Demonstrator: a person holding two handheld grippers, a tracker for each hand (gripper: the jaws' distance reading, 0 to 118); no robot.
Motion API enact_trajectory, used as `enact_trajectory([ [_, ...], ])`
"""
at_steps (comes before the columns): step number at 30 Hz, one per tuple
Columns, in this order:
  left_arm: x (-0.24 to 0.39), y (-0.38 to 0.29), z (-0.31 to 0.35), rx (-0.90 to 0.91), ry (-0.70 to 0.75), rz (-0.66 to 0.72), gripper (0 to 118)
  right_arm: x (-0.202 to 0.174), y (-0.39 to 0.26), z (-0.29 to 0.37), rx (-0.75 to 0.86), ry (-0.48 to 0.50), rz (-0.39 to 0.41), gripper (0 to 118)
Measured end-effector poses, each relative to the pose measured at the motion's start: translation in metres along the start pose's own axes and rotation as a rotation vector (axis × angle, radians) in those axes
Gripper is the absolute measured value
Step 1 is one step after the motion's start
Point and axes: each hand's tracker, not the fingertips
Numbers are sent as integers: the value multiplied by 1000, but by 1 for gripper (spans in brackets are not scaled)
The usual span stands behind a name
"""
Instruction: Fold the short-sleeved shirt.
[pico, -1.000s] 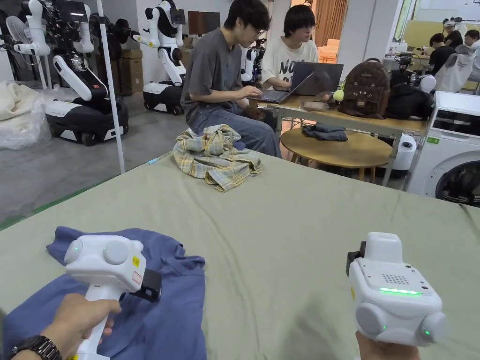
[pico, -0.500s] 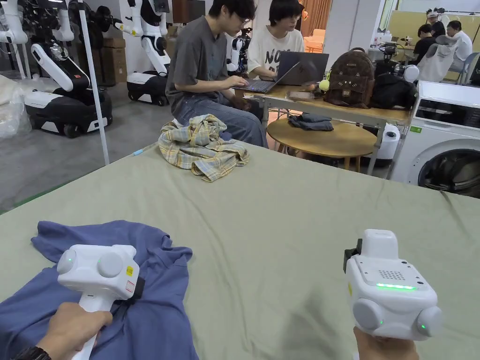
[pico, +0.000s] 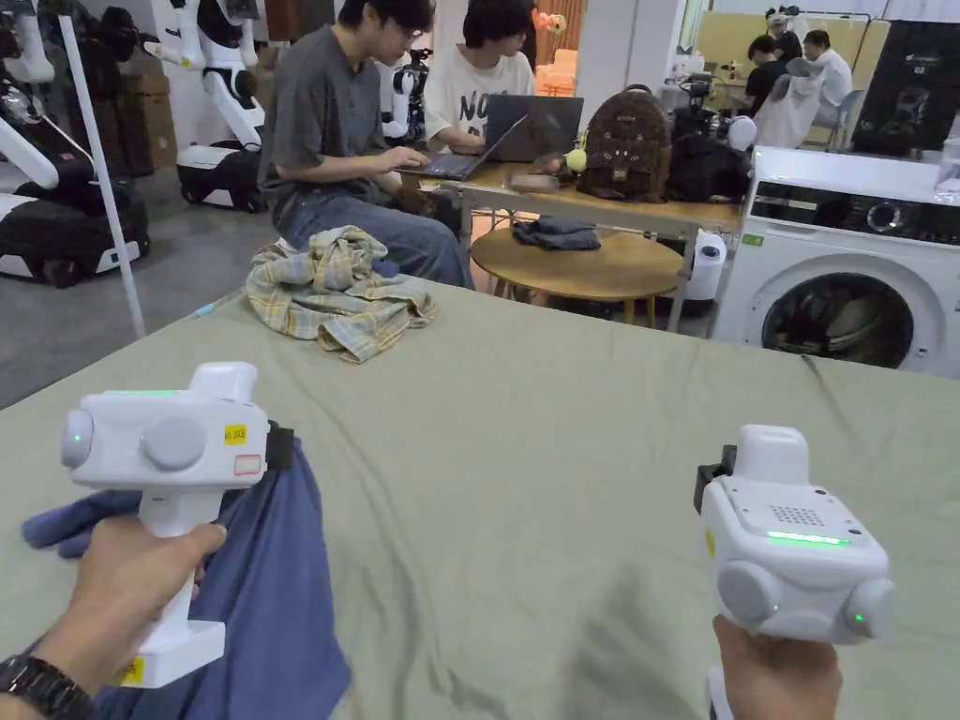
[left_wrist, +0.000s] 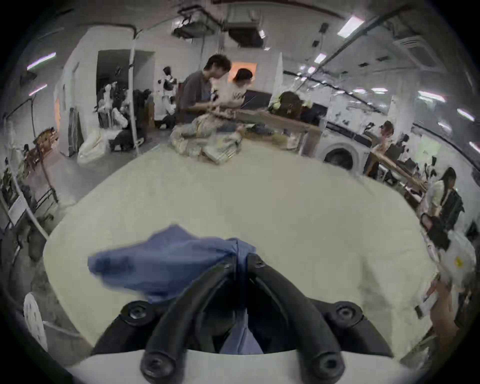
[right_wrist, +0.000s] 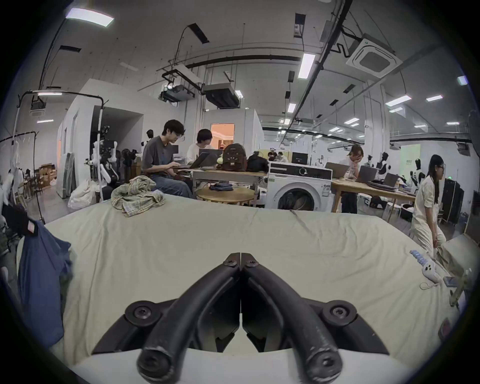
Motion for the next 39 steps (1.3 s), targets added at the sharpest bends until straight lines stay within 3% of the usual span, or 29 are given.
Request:
enact_trajectory([
  [14,203,1,122,178,-395,-228,0,96,19,36,51,-184,-40,0],
  [15,217,-7,132,178,-441,-255,0,105,20,39,51,-202,-42,0],
  [16,228,-60,111,169,-371,-474,0,116,20,43,47,-220,-46,0],
  [25,328,-152,147,-36,-614,-591,0,189,8,80,36,-365,-69,0],
  [29,348,-217,140,-131,-611,-676,0,210,-3,91,16,-406,-86,0],
  [33,352,-245,132,-190,-616,-660,1,220,-17,96,-14,-426,-77,0],
  [35,350,-251,130,-208,-611,-654,12,222,-23,96,-27,-426,-81,0],
  [37,345,-250,127,-225,-609,-650,40,222,-28,95,-41,-427,-84,0],
  [39,339,-241,126,-233,-598,-630,46,220,-31,94,-50,-420,-88,0],
])
